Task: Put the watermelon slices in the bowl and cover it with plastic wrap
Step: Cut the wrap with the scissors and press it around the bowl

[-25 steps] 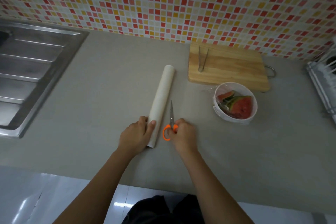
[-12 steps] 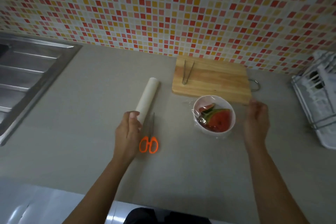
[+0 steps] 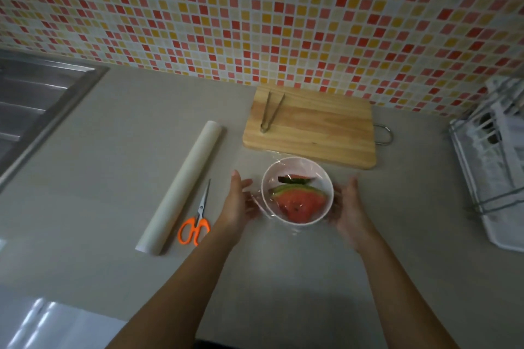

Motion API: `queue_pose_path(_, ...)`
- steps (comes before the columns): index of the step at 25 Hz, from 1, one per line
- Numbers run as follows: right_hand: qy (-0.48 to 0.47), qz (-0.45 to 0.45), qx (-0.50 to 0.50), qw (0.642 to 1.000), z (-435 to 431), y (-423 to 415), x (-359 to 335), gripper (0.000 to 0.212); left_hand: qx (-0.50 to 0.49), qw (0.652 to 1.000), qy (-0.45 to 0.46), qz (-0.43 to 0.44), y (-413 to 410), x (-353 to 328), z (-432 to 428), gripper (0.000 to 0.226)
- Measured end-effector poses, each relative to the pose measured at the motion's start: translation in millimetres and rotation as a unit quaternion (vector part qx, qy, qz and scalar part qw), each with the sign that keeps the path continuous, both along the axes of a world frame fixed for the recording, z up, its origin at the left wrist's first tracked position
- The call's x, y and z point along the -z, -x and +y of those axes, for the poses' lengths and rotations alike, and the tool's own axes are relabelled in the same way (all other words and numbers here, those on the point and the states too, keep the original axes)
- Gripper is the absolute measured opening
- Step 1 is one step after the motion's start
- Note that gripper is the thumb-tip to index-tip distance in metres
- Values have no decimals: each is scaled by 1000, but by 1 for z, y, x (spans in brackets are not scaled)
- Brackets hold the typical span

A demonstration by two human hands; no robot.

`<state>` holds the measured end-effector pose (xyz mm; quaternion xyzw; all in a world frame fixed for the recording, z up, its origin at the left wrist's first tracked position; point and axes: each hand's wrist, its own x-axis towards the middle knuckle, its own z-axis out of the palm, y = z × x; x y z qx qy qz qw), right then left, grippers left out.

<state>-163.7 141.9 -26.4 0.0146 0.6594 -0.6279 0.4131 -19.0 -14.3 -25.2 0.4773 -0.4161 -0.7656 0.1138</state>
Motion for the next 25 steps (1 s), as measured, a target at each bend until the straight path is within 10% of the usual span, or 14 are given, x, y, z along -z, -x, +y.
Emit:
queue_pose_path(5,-49,-67,-36,996,23,-49,17,82,116,993,14,-3,5,10,-35,80)
queue_pose_path(9,-201,75,-39,976,6,-21,16,94,177,984,15,25,9,11,-47,67)
queue_pose_path(16,-98,57,-101,988,-48,34,3,33,187,980,32,55,5,8,-48,42)
queue_pose_path(25,-61,54,-27,996,-40,40,11,16,172,979,101,32,0,5,-49,34)
